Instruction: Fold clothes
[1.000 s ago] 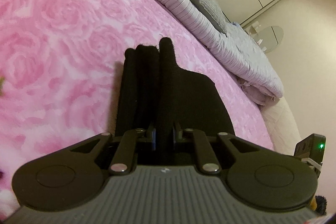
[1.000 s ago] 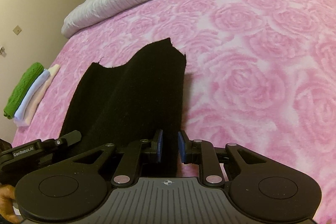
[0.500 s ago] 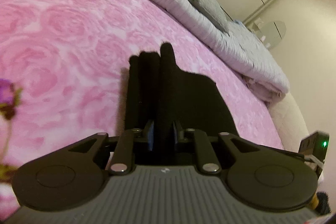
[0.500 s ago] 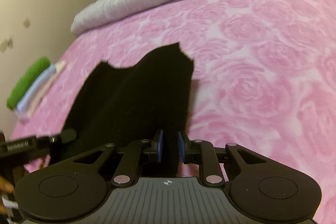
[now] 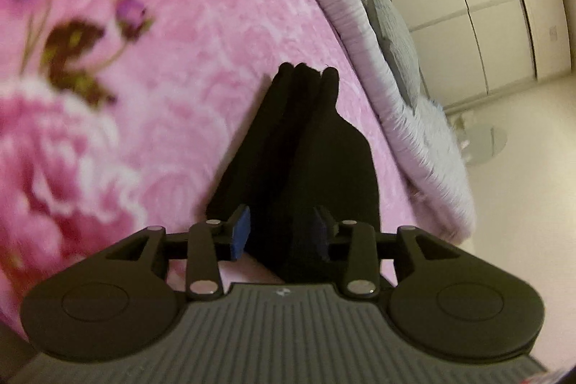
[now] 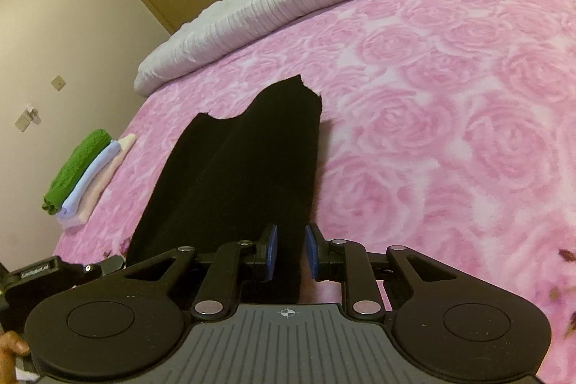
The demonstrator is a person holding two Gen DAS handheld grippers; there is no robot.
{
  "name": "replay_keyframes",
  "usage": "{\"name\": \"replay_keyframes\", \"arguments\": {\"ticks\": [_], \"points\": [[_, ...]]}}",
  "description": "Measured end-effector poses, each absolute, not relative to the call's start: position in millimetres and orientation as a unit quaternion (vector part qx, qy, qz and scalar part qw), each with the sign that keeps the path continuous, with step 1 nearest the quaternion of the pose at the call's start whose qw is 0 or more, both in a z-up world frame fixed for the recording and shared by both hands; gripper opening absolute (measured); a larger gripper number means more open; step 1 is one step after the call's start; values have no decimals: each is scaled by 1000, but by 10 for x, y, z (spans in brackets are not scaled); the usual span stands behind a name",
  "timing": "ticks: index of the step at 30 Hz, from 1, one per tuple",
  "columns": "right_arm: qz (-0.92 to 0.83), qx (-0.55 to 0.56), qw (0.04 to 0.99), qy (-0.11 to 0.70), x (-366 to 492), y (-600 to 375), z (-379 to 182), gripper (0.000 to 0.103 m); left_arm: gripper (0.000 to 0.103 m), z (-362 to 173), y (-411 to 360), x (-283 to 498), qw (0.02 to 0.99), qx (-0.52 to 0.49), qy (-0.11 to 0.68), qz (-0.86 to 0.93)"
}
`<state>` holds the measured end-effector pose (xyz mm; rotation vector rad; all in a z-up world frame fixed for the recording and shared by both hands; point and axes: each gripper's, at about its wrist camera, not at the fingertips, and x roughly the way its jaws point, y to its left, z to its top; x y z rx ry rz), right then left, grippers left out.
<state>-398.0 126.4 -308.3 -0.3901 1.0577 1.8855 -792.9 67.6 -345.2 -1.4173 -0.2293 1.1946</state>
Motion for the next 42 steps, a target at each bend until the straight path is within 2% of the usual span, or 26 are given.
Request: {"name": "replay_keyframes", "arguments": {"ticks": [4,5,7,9,13,15,18,24,29,36,38,42], "points": [[764,-161,456,428,-4018,1283,-3093,21,36,-3597,766,-7919,573,-632,-129,506],[764,-162,456,428,-4022,1285,-3101,21,33,-3623,795,-7920,572,-632,-134,506],[764,-164,455,428,-4028,1288,-3120,21,21,-3632,837,-7911,577,-621,-135,513],[770,-182,453,410,-4115,1271,-3122,21,13,-3455,790,-7855,615,-561,-108,544],[784,-224,448,367,-4315,1228,-3121,21,13,-3330,668,-7838,636,-496,-59,589],[790,-244,444,345,-4415,1207,-3120,21,15,-3524,676,-7863,618,-504,-34,603],[797,-275,439,311,-4566,1176,-3119,21,17,-3642,673,-7892,610,-519,-40,598],[787,-269,449,327,-4507,1177,-3076,21,19,-3428,893,-7854,646,-485,18,589],[784,-273,455,322,-4502,1137,-3017,21,19,-3342,893,-7847,652,-472,26,593],[804,-231,459,297,-4469,1083,-2763,21,16,-2898,691,-7797,670,-401,34,624],[827,-219,439,275,-4558,1039,-2691,21,16,-2841,726,-7704,690,-388,47,609],[843,-273,414,207,-4909,989,-2841,21,16,-2946,909,-7475,711,-374,104,587]]}}
